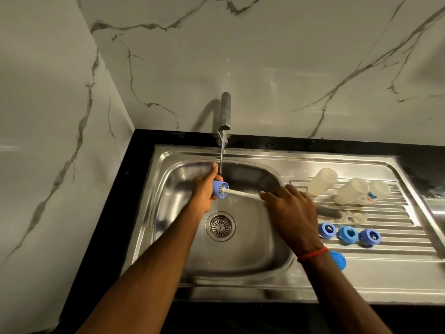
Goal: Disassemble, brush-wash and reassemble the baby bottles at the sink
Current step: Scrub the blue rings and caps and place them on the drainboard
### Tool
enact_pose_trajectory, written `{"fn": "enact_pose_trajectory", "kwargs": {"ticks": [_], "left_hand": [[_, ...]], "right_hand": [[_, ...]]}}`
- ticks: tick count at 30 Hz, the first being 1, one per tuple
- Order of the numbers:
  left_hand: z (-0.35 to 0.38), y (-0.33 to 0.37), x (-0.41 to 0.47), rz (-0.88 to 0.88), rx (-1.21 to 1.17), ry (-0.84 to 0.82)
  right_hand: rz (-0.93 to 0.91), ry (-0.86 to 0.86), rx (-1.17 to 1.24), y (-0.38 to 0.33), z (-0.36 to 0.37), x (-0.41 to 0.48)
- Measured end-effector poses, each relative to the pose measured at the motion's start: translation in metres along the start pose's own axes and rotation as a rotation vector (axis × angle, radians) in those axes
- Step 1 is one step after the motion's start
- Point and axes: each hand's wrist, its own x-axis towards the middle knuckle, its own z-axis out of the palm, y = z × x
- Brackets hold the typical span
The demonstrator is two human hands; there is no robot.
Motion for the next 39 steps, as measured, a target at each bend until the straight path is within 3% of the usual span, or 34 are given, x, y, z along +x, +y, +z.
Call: {"fn": "enact_pose_trajectory", "kwargs": {"ticks": [3,5,9,12,15,19,20,22,25,27,30,31,33,34,36,37,39], "left_hand": [[0.000,0.002,-0.011,0.011,-0.044,0.044],[-0.001,0.012,-0.012,0.065,-0.039,0.107],[-0.009,0.022,-0.013,0.090,-0.056,0.179],[-0.011,0.020,-0.019,0.111,-0.064,0.185],[-0.004,0.029,-0.023,0.160,0.009,0.181],[-0.010,0.023,-0.026,0.125,0.090,0.141],[-0.012,0.020,-0.028,0.118,0.107,0.136],[-0.011,0.021,-0.032,0.133,0.131,0.129],[-0.001,0.035,-0.040,0.133,0.238,0.093],[0.003,0.039,-0.048,0.066,0.325,0.043],[0.004,0.033,-0.063,-0.051,0.379,-0.001],[0.003,0.030,-0.066,-0.041,0.382,0.021],[0.000,0.025,-0.063,0.054,0.384,0.084],[0.000,0.022,-0.061,0.099,0.384,0.098],[0.000,0.015,-0.060,0.135,0.335,0.075],[0.000,0.011,-0.060,0.122,0.289,0.055],[0.001,0.001,-0.063,0.064,0.216,0.043]], "right_hand": [[0.034,0.053,-0.065,-0.005,0.001,0.000],[0.099,-0.054,-0.015,-0.018,0.007,-0.011],[0.018,-0.336,0.259,-0.030,0.013,-0.017],[0.071,-0.330,0.530,-0.011,0.007,-0.003],[0.149,-0.301,0.465,-0.009,0.017,-0.012],[0.032,-0.563,0.679,-0.004,0.004,-0.006],[-0.012,-0.561,0.703,0.002,-0.002,-0.002],[-0.040,-0.357,0.584,0.012,-0.007,-0.001],[0.047,0.043,0.122,0.015,0.007,-0.018],[0.045,0.199,0.057,0.014,0.014,-0.026],[-0.115,0.327,0.001,0.024,0.016,-0.028],[-0.174,0.286,0.002,0.027,0.014,-0.027],[-0.182,-0.025,0.234,0.024,0.007,-0.024],[-0.040,-0.309,0.501,0.021,-0.001,-0.024],[0.454,-0.794,1.092,0.019,-0.015,-0.023],[0.583,-0.927,1.221,0.021,-0.018,-0.025],[0.553,-0.998,1.116,0.026,-0.026,-0.021]]}}
